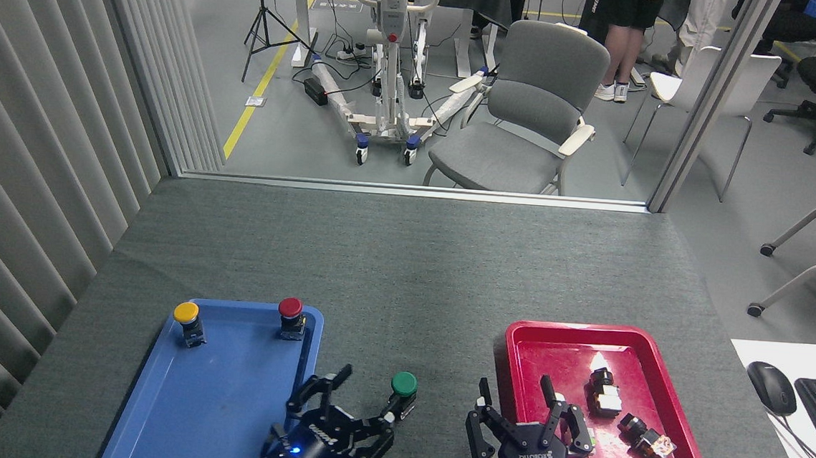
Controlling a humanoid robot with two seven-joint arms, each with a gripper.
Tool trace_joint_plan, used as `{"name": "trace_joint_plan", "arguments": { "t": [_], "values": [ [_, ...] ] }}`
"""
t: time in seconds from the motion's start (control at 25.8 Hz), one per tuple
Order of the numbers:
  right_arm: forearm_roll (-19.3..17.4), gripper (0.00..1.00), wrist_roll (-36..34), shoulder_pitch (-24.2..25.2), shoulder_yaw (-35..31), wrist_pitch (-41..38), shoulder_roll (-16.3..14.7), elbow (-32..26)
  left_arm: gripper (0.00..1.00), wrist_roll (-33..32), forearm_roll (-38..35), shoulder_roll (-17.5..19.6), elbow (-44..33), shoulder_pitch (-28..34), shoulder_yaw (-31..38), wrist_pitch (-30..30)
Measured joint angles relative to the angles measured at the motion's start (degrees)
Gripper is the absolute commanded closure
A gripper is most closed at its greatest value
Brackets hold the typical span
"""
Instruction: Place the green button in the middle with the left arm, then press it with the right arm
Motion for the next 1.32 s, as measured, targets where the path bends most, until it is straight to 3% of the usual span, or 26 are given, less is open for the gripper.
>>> {"name": "trace_joint_plan", "arguments": {
  "t": [0.12,0.23,0.39,0.89,1.16,1.24,1.32],
  "values": [
    [0.2,0.66,1.0,-0.6,1.9,0.0,0.0,0.1,0.0,-1.2,1.9,4.2,-10.7,7.3,7.3,2.0],
    [0.5,0.89,4.1,-2.2,4.2,-0.4,0.0,0.8,0.0,-2.0,2.6,5.9,-15.3,12.3,17.2,4.1],
    [0.7,0.97,7.9,-5.2,7.2,-0.7,0.0,3.1,0.0,-2.5,3.0,6.5,-16.4,16.0,26.7,4.3],
    [0.8,0.94,12.8,-12.2,10.2,-1.6,1.8,17.6,0.0,-2.7,3.4,6.7,-16.6,17.4,30.5,3.8],
    [0.8,0.92,11.6,-12.9,10.3,-1.6,2.3,20.5,0.0,-2.7,3.9,6.8,-16.7,17.5,30.5,3.8],
    [0.7,0.83,10.4,-12.6,10.3,-1.6,2.2,20.6,0.0,-2.7,4.3,6.8,-16.8,17.5,30.5,3.8],
    [0.3,0.58,8.8,-12.5,10.1,-1.4,2.2,19.7,0.0,-2.7,4.6,6.8,-16.8,17.5,30.6,3.8]
  ]
}}
